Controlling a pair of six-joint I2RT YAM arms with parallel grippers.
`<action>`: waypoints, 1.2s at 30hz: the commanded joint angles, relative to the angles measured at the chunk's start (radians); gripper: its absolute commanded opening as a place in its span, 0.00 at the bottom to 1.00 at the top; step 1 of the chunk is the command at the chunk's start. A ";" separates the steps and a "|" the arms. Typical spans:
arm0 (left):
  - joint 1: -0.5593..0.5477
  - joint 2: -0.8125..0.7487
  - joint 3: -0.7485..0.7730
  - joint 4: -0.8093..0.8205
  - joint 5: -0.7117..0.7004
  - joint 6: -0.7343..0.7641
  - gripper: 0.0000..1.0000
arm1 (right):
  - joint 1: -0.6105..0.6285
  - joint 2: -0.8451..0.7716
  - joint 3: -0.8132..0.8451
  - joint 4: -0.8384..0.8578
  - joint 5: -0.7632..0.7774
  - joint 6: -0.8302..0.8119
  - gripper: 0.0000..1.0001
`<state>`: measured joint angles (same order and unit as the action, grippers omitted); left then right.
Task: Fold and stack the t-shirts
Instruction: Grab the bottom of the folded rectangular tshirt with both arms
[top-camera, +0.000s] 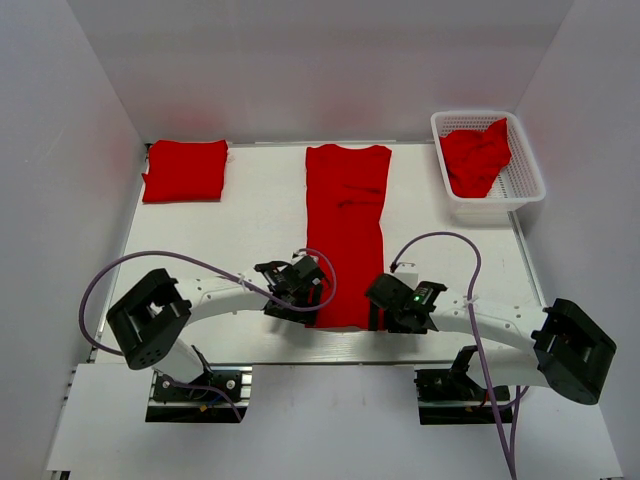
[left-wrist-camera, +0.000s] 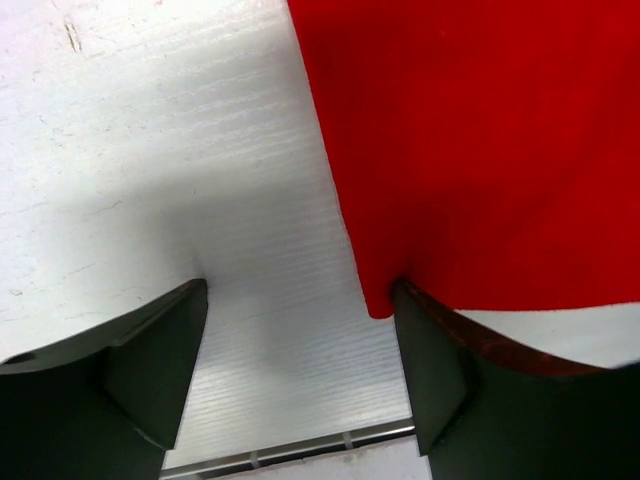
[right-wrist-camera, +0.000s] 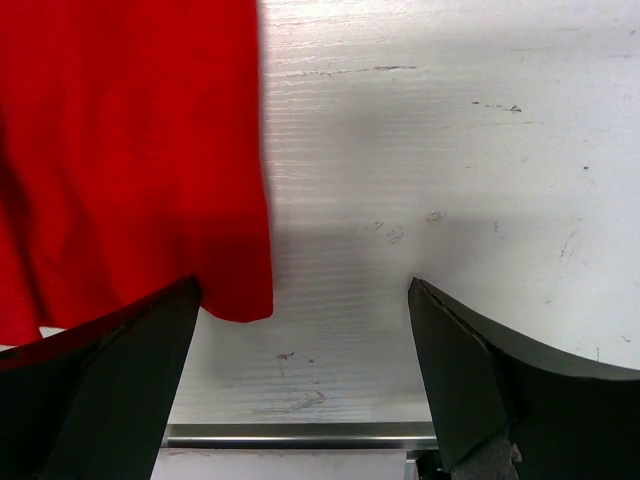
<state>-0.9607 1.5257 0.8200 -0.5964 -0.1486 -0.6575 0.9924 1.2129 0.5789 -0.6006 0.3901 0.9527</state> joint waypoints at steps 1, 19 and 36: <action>-0.009 0.048 -0.016 0.058 0.012 -0.030 0.81 | 0.005 -0.004 0.001 0.013 0.021 -0.003 0.90; -0.027 0.080 -0.073 0.147 0.107 -0.048 0.26 | 0.002 0.033 -0.027 0.157 -0.066 -0.114 0.30; -0.027 -0.183 -0.082 0.118 0.101 -0.079 0.00 | 0.005 -0.090 0.015 0.090 -0.111 -0.109 0.00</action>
<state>-0.9794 1.4094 0.7300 -0.4488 -0.0582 -0.7246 0.9951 1.1519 0.5602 -0.4706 0.2581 0.8307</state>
